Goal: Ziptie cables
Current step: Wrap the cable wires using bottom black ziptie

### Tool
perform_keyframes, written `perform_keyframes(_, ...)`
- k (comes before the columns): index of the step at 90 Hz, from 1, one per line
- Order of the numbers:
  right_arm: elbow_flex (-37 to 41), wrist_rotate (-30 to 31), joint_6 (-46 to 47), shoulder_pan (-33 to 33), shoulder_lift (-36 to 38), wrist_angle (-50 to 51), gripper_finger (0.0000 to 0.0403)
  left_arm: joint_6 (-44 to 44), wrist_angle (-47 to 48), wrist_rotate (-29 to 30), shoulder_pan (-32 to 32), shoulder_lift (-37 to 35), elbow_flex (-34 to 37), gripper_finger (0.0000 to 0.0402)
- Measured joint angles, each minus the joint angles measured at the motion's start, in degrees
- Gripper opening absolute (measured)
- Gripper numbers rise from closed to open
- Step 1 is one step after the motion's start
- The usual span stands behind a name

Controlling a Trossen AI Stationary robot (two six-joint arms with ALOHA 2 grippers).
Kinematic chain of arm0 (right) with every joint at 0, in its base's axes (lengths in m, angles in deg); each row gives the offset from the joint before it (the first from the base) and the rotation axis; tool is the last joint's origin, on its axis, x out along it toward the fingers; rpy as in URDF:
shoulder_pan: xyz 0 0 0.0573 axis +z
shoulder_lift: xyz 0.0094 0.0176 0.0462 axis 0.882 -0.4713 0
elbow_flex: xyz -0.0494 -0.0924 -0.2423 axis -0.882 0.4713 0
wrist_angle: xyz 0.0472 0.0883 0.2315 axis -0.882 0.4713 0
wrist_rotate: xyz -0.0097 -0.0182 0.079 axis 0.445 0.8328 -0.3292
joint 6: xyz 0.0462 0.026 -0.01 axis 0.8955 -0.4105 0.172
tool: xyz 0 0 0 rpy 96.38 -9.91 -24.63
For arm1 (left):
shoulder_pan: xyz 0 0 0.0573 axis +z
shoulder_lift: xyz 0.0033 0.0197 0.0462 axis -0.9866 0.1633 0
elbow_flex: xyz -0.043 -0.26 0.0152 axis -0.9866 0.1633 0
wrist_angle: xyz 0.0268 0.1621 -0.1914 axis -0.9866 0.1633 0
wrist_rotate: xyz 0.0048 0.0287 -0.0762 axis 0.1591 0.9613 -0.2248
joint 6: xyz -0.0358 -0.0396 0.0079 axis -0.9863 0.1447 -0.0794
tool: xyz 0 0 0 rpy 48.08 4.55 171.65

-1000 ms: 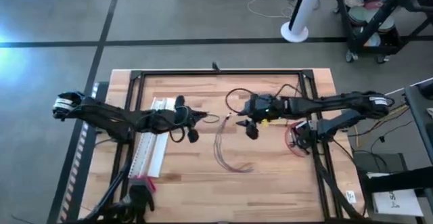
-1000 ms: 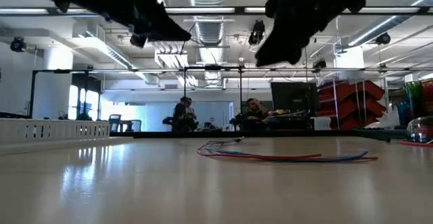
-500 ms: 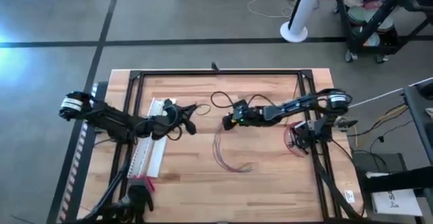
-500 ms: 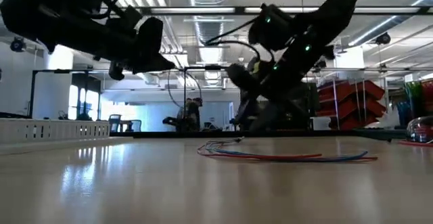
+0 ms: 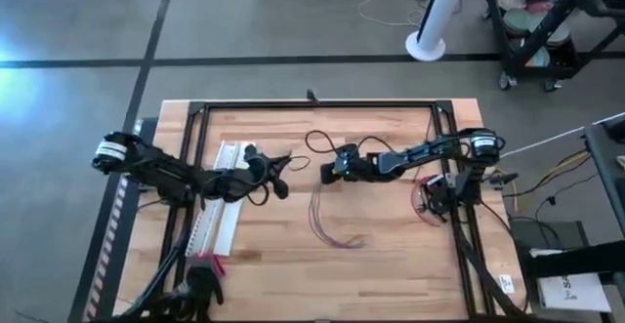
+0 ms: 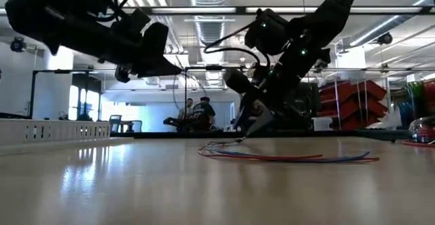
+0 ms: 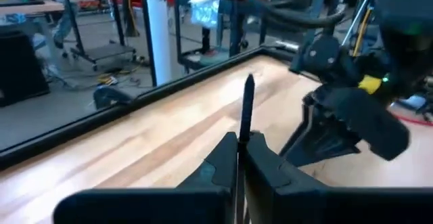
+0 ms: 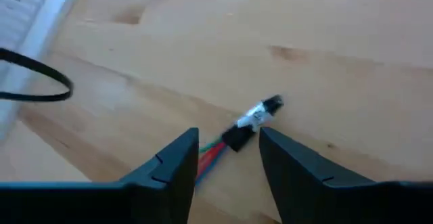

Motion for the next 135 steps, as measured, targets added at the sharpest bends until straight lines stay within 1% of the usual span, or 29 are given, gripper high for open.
perform_keyframes(5, -0.01, -0.18, 2.3, 0.12, -0.02, 0.03, 0.0141, -2.36, 1.54, -0.01, 0.0, 0.4, 0.57, 0.0)
perform_keyframes(11, 0.13, -0.12, 4.05, 0.51, -0.02, 0.37, 0.0138, -5.67, -0.03, 0.26, 0.0, 2.66, 0.2, 0.0)
perform_keyframes(17, 0.04, 0.78, 6.53, 0.8, -0.71, -0.74, 0.0133, -6.57, 1.05, 1.39, 0.0, 3.97, 0.87, 0.0)
perform_keyframes(26, -0.62, 2.17, 7.79, 1.17, -2.59, -0.27, 0.0125, -8.14, -0.07, 2.25, 0.02, 7.36, 0.8, 0.0)
perform_keyframes(32, -2.64, 3.0, 8.62, 1.51, -4.79, -1.92, 0.0119, -8.33, -0.03, 3.0, 0.19, 9.21, 1.12, 0.0)
perform_keyframes(44, -7.71, 3.85, 9.0, 2.49, -9.22, -1.37, 0.0112, -8.26, -3.79, 3.34, 0.47, 13.02, 1.82, 0.0)
perform_keyframes(49, -9.91, 3.66, 8.96, 2.6, -10.37, 0.57, 0.0112, -8.22, -6.39, 3.52, 0.68, 14.87, 1.65, 0.0)
perform_keyframes(57, -14.03, 3.42, 8.27, 2.6, -12.64, 4.57, 0.0113, -8.15, -6.7, 3.43, 0.7, 15.22, 2.8, 0.0)
perform_keyframes(64, -16.78, 3.09, 5.28, 2.58, -13.45, 8.62, 0.0109, -8.24, -8.03, 3.4, 0.83, 15.48, 2.98, 0.0)
perform_keyframes(70, -18.9, 3.6, 2.2, 2.56, -14.95, 10.16, 0.0094, -8.18, -8.79, 3.42, 0.85, 14.45, 4.65, 0.0)
perform_keyframes(75, -19.74, 3.31, -1.22, 2.34, -15.06, 10.89, 0.0071, -8.4, -9.96, 3.37, 0.98, 14.3, 4.77, 0.0)
perform_keyframes(83, -20.15, 2.03, -6.61, 2.23, -15.05, 11.36, 0.002, -8.51, -9.84, 3.65, 0.96, 13.05, 6.39, 0.0)
perform_keyframes(87, -19.97, 1.35, -9.53, 2.22, -14.27, 11.35, 0.0009, -8.64, -10.46, 3.55, 0.98, 13.01, 6.26, 0.0)
perform_keyframes(93, -19.82, -1.61, -12.65, 2.15, -13.23, 12.12, 0.0008, -8.45, -9.97, 3.59, 0.98, 12.18, 7.09, 0.0)
perform_keyframes(102, -19.15, -3.94, -18.04, 2.38, -9.97, 15.03, 0.0001, -8.13, -10.44, 3.57, 0.98, 11.76, 7.13, 0.0)
perform_keyframes(107, -19.41, -7.25, -22.25, 2.51, -8.39, 12.49, 0.0002, -7.66, -10.03, 3.34, 0.98, 11.08, 7.58, 0.0)
perform_keyframes(112, -19.12, -10.11, -25.07, 2.63, -6.76, 13.3, 0.0001, -7.51, -10.3, 3.06, 0.98, 11.1, 7.32, 0.0)
perform_keyframes(123, -19.08, -12.05, -25.56, 2.64, -6.16, 11.55, 0.0, -5.3, -9.48, 1.15, 0.96, 11.24, 6.79, 0.0)
perform_keyframes(127, -19.04, -12.62, -25.56, 2.63, -6.19, 11.26, 0.0, -4.93, -10.4, -0.53, 0.98, 11.72, 5.78, 0.0)
perform_keyframes(135, -19.15, -12.82, -25.54, 2.58, -7.71, 7.99, 0.0, -3.76, -9.71, -1.52, 0.98, 11.78, 5.51, 0.0)
